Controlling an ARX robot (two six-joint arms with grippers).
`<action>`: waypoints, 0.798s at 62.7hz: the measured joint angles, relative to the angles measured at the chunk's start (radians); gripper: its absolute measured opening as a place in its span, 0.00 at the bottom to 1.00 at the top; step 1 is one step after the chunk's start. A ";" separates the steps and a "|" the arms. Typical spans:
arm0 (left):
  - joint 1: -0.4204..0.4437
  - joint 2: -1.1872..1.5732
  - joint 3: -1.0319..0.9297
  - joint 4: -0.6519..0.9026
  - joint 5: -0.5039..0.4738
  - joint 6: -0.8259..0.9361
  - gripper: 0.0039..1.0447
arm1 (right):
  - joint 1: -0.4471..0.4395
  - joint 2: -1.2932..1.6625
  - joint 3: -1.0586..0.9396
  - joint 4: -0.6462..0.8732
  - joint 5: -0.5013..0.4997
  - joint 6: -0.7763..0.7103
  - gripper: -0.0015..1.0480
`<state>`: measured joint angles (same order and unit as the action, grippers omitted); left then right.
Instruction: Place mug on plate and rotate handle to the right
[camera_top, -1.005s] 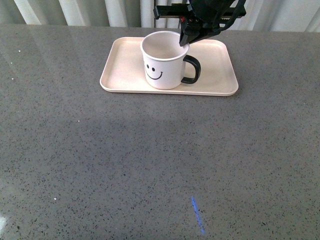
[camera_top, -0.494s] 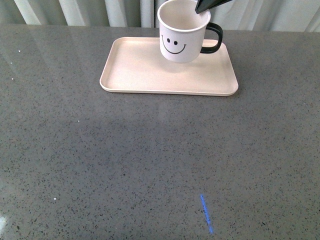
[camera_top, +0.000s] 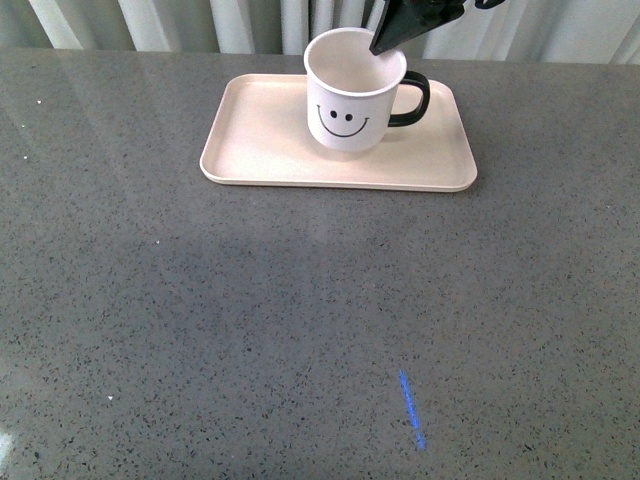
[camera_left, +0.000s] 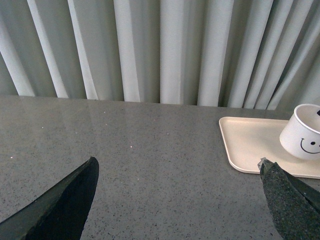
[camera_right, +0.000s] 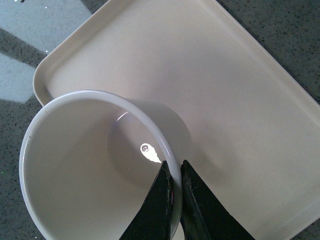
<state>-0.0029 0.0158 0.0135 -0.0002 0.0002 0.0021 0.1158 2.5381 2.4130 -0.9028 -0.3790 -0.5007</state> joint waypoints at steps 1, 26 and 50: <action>0.000 0.000 0.000 0.000 0.000 0.000 0.91 | 0.000 0.003 0.006 -0.003 -0.002 -0.006 0.02; 0.000 0.000 0.000 0.000 0.000 0.000 0.91 | 0.000 0.037 0.034 -0.030 -0.005 -0.066 0.02; 0.000 0.000 0.000 0.000 0.000 0.000 0.91 | 0.000 0.086 0.079 -0.057 0.002 -0.100 0.02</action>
<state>-0.0029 0.0158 0.0135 -0.0002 0.0002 0.0021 0.1158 2.6240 2.4924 -0.9600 -0.3775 -0.6003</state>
